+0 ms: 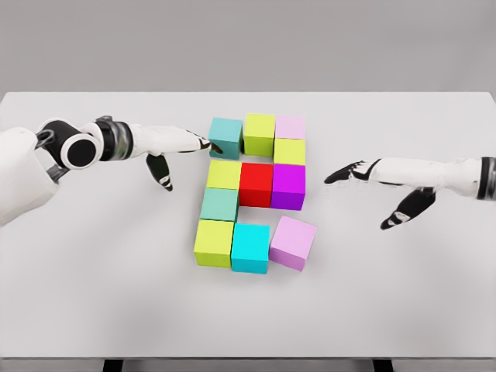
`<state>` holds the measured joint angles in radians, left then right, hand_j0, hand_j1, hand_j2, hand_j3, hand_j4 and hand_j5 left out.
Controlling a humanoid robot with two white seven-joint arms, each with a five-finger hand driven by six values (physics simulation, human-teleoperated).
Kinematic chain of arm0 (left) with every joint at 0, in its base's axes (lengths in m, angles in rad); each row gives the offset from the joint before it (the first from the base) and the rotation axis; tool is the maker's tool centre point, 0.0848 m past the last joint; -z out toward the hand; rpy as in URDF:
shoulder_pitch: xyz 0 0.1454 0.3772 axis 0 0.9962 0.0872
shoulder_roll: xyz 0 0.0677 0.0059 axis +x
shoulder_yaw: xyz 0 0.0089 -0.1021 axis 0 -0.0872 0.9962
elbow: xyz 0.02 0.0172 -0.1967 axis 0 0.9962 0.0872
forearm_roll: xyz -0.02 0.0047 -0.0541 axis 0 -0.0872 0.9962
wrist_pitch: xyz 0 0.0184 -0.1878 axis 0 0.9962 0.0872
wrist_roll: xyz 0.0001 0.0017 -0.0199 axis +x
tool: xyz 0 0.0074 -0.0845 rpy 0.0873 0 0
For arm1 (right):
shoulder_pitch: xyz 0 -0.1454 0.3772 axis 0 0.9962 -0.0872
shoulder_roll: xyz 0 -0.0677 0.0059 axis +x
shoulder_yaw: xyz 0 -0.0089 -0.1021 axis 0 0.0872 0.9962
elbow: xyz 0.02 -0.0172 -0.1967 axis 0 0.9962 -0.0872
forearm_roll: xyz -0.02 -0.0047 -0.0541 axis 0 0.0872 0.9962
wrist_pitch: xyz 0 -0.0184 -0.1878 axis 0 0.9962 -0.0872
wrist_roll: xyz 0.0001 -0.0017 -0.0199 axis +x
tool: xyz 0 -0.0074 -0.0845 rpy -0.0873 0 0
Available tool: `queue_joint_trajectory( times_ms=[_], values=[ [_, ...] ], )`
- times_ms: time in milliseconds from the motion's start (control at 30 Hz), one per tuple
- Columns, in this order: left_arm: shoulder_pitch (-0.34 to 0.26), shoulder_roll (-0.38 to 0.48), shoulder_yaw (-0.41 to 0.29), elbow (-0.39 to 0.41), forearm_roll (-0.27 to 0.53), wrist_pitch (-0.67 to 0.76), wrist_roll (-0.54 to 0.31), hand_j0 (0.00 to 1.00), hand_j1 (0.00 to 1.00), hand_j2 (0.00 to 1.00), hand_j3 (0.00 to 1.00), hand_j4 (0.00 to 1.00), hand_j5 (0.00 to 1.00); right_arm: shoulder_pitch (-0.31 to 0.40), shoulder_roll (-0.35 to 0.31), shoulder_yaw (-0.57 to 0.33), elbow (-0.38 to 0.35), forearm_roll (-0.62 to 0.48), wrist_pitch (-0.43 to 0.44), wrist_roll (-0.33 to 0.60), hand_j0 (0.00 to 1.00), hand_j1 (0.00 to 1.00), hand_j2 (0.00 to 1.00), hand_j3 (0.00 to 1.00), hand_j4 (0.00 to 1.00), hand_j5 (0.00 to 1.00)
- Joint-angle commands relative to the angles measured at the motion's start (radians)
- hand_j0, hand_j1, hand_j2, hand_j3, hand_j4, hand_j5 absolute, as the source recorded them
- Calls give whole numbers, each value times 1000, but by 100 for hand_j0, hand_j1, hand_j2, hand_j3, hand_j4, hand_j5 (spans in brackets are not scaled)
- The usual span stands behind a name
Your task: Assemble the squares on the desktop into the number 2
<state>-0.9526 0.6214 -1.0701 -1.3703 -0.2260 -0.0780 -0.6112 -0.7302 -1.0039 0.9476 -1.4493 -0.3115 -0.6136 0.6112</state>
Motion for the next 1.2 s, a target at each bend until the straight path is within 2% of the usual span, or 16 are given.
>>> queue_joint_trajectory(
  times_ms=[0, 67, 167, 233, 400, 900, 1000, 1167],
  values=[
    [2, -6, 1, 2, 2, 1, 0, 100, 100, 100, 100, 100, 100, 2, -4, 11, 23, -296, 3, 0, 100, 100, 100, 100, 100, 100],
    [2, -11, 1, 2, 1, 1, 0, 100, 100, 100, 100, 100, 100, 2, -4, 59, 20, -466, 3, 0, 100, 100, 100, 100, 100, 100],
    [0, -22, 1, 16, 1, 1, 0, 100, 100, 100, 100, 100, 100, 5, -2, 158, 10, -523, 3, 0, 100, 100, 100, 100, 100, 100],
    [0, -28, 1, 25, 1, 1, 0, 100, 100, 100, 100, 100, 100, 20, -2, 172, -14, -524, 3, 0, 100, 100, 100, 100, 100, 100],
    [-2, -34, 1, 33, 1, 1, 0, 100, 100, 100, 100, 100, 100, 63, 1, 209, -14, -524, 3, 0, 100, 100, 100, 100, 100, 100],
    [-6, -43, 2, 34, 1, 3, 0, 100, 100, 100, 100, 100, 100, 64, 45, 261, -20, -520, 3, 0, 100, 100, 100, 100, 100, 100],
    [-12, -63, 1, 74, 1, 1, 0, 100, 100, 100, 100, 100, 100, 64, 57, 264, -20, -518, 3, 0, 100, 100, 100, 100, 100, 100],
    [-14, -63, 1, 76, 1, 1, 0, 100, 100, 100, 100, 100, 100, 63, 71, 269, -16, -515, 3, 0, 100, 100, 100, 100, 100, 100]
  ],
)
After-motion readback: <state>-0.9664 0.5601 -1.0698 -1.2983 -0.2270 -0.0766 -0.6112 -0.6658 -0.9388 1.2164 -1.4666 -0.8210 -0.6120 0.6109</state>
